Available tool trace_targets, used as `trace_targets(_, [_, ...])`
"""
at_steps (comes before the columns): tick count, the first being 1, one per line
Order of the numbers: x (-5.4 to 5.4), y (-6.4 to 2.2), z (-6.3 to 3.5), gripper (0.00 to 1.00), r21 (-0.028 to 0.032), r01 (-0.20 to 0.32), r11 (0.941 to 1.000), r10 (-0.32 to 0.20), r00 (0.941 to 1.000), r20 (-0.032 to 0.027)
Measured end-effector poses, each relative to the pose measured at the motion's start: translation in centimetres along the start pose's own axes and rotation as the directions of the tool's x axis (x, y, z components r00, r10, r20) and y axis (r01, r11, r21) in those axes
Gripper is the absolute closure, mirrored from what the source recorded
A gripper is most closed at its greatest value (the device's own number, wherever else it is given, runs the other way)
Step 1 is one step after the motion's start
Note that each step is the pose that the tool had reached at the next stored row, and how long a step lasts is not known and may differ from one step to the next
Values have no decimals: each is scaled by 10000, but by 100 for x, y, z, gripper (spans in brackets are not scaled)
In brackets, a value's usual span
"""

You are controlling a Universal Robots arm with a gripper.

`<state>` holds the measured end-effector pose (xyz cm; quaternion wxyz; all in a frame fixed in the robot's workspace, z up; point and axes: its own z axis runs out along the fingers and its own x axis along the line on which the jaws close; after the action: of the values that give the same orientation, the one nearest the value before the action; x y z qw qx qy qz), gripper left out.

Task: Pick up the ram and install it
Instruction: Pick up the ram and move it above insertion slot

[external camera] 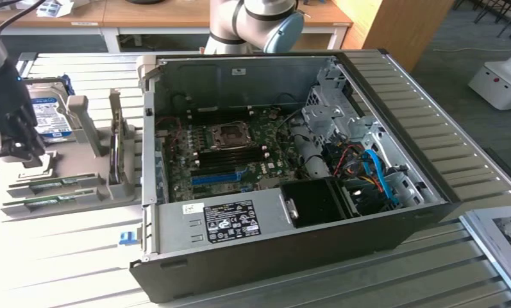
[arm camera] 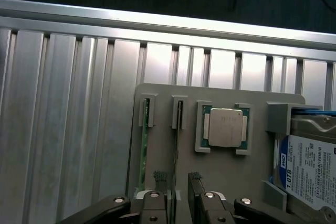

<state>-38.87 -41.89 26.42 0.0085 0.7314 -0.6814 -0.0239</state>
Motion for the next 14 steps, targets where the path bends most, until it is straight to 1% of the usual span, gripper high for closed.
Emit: trace_targets(14, [169,12,-3,70,1,-1,10000,1,10000,0])
